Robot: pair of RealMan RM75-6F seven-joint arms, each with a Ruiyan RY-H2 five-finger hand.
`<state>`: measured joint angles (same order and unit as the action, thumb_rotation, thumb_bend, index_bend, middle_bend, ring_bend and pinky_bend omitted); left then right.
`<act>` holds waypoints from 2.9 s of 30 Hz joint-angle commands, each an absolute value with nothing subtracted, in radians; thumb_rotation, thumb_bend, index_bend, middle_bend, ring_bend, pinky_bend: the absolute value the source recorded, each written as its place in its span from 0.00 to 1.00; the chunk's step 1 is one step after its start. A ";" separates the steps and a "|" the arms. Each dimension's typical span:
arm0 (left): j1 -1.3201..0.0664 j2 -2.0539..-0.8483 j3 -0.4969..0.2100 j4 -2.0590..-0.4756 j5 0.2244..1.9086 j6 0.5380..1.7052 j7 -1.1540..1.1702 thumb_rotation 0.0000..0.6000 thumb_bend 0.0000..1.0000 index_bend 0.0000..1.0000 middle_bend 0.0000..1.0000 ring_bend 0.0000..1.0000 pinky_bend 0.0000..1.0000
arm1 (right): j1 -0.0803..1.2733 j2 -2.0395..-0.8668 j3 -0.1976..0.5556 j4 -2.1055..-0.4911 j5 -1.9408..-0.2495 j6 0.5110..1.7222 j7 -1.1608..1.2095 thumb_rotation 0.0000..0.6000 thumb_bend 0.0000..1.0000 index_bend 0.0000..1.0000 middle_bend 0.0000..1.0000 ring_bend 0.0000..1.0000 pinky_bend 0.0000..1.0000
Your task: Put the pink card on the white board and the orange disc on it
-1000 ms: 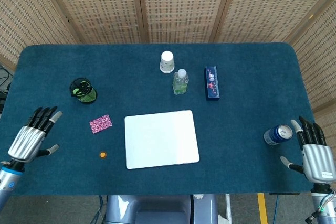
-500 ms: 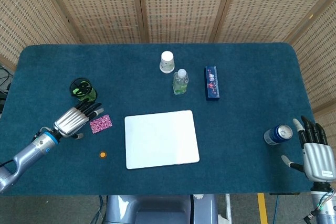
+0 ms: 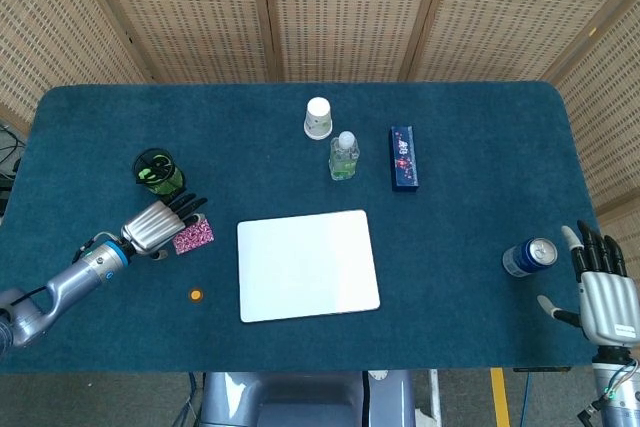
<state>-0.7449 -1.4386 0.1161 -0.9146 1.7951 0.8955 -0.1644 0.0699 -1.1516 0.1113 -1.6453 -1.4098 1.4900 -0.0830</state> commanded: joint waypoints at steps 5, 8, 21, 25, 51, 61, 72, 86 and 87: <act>-0.755 -1.473 0.134 -0.874 1.786 0.890 -0.168 1.00 0.16 0.17 0.00 0.00 0.00 | 0.070 -1.151 0.112 -1.647 -1.407 1.487 -0.084 1.00 0.00 0.05 0.00 0.00 0.00; -0.759 -1.484 0.140 -0.861 1.782 0.888 -0.167 1.00 0.16 0.17 0.00 0.00 0.00 | 0.070 -1.150 0.113 -1.648 -1.405 1.487 -0.082 1.00 0.00 0.05 0.00 0.00 0.00; -0.783 -1.503 0.150 -0.862 1.753 0.858 -0.136 1.00 0.16 0.18 0.00 0.00 0.00 | 0.069 -1.149 0.114 -1.650 -1.403 1.486 -0.074 1.00 0.00 0.05 0.00 0.00 0.00; -0.790 -1.504 0.149 -0.868 1.742 0.845 -0.124 1.00 0.17 0.19 0.00 0.00 0.00 | 0.068 -1.148 0.115 -1.651 -1.401 1.484 -0.072 1.00 0.00 0.05 0.00 0.00 0.00; -0.791 -1.473 0.138 -0.921 1.691 0.847 -0.067 1.00 0.26 0.44 0.00 0.00 0.00 | 0.066 -1.145 0.114 -1.654 -1.402 1.483 -0.056 1.00 0.00 0.05 0.00 0.00 0.00; -0.792 -1.444 0.121 -0.973 1.659 0.835 -0.006 1.00 0.25 0.44 0.00 0.00 0.00 | 0.065 -1.143 0.112 -1.654 -1.404 1.482 -0.051 1.00 0.00 0.05 0.00 0.00 0.00; -0.798 -1.400 0.090 -1.059 1.630 0.846 0.066 1.00 0.25 0.44 0.00 0.00 0.00 | 0.065 -1.140 0.112 -1.656 -1.403 1.479 -0.043 1.00 0.00 0.05 0.00 0.00 0.00; -0.843 -1.377 0.019 -1.244 1.589 0.837 0.200 1.00 0.25 0.44 0.00 0.00 0.00 | 0.065 -1.135 0.112 -1.661 -1.403 1.475 -0.025 1.00 0.00 0.05 0.00 0.00 0.00; -0.849 -1.385 0.010 -1.258 1.581 0.830 0.219 1.00 0.25 0.44 0.00 0.00 0.00 | 0.065 -1.134 0.112 -1.660 -1.403 1.475 -0.022 1.00 0.00 0.05 0.00 0.00 0.00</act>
